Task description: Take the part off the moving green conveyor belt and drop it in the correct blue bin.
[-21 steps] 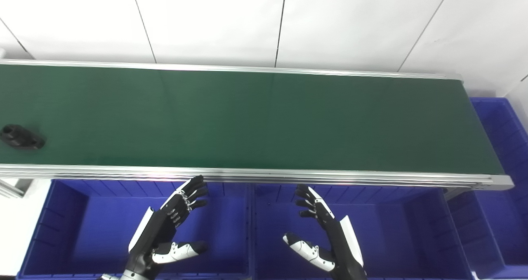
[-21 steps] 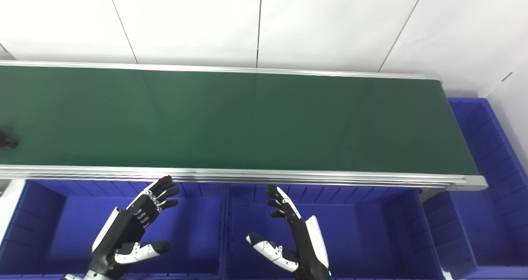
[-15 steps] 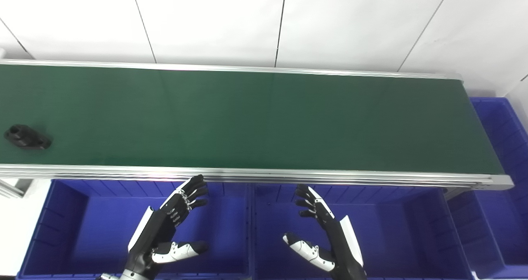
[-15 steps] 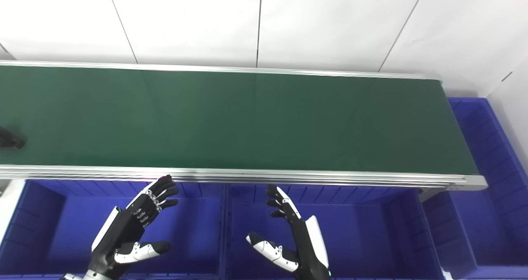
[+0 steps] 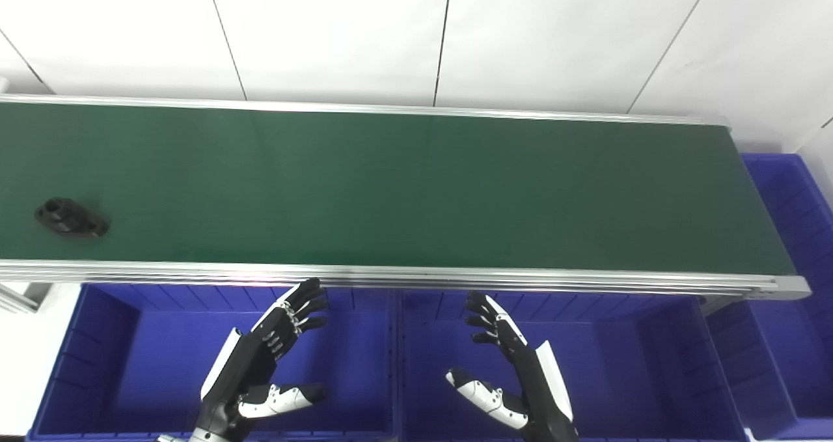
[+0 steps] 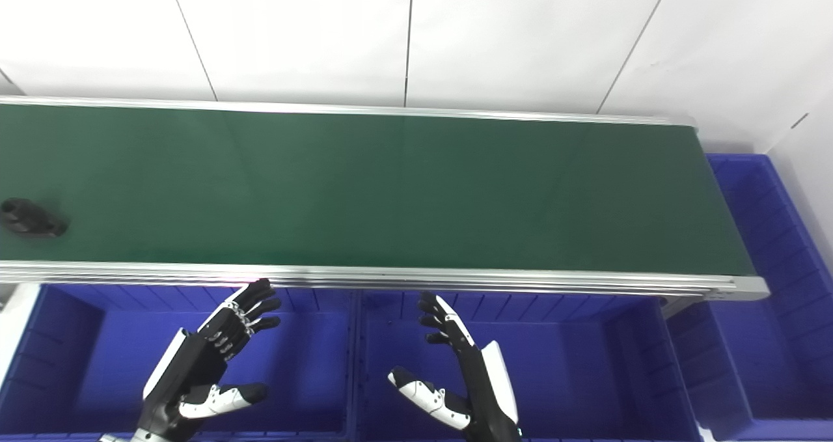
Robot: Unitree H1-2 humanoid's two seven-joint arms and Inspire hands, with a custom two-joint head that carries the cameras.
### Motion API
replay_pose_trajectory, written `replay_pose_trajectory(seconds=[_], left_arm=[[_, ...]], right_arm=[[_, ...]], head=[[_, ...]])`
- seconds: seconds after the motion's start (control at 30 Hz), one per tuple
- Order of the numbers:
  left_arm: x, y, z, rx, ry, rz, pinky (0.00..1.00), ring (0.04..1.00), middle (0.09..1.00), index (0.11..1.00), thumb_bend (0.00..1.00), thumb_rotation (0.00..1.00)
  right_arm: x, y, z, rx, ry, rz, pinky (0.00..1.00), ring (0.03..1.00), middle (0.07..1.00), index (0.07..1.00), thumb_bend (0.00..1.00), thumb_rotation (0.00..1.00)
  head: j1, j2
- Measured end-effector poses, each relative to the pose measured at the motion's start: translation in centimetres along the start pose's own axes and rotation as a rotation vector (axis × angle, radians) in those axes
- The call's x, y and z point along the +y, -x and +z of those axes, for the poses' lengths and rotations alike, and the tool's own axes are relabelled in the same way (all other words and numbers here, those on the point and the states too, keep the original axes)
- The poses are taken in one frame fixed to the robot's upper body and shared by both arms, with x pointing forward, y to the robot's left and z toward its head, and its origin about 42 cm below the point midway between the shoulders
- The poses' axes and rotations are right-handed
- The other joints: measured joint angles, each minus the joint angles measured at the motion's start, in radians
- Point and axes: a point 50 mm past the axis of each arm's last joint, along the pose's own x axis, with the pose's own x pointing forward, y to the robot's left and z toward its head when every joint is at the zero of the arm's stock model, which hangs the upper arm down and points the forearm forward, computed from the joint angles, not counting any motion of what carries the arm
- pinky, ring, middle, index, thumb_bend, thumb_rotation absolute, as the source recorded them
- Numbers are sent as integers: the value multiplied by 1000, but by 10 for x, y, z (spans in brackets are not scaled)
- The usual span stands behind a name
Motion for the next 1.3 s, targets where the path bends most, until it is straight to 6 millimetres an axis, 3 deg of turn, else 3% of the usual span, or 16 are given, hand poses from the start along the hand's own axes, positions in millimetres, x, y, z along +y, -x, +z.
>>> replay_pose_trajectory(seconds=[1.0,1.03,1.07,1.17,1.3], left_arm=[[0,0,0,1,-4,-11,801,873,908,884,653,360],[-1,0,0,1,-4,-13,799,871,906,882,654,359],[-2,-1,0,2,-4,-16,791,857,890,874,660,372],[-9,-5,-1,21,-25,-28,776,842,876,854,690,385],[-21,-8,-4,36,-27,-36,759,838,876,840,734,388]], right_arm=[[1,1,-1,3,-5,-1,721,813,862,900,650,609],[1,1,-1,1,-8,0,722,814,861,900,648,605],[1,1,-3,0,-11,0,721,815,861,901,640,595],[-2,4,-6,-13,-23,-3,720,818,864,906,617,574],[-9,8,-15,-5,-34,-1,721,823,867,908,589,536]], head=[[20,-5],[87,-33],[87,-34],[245,-112],[304,-149]])
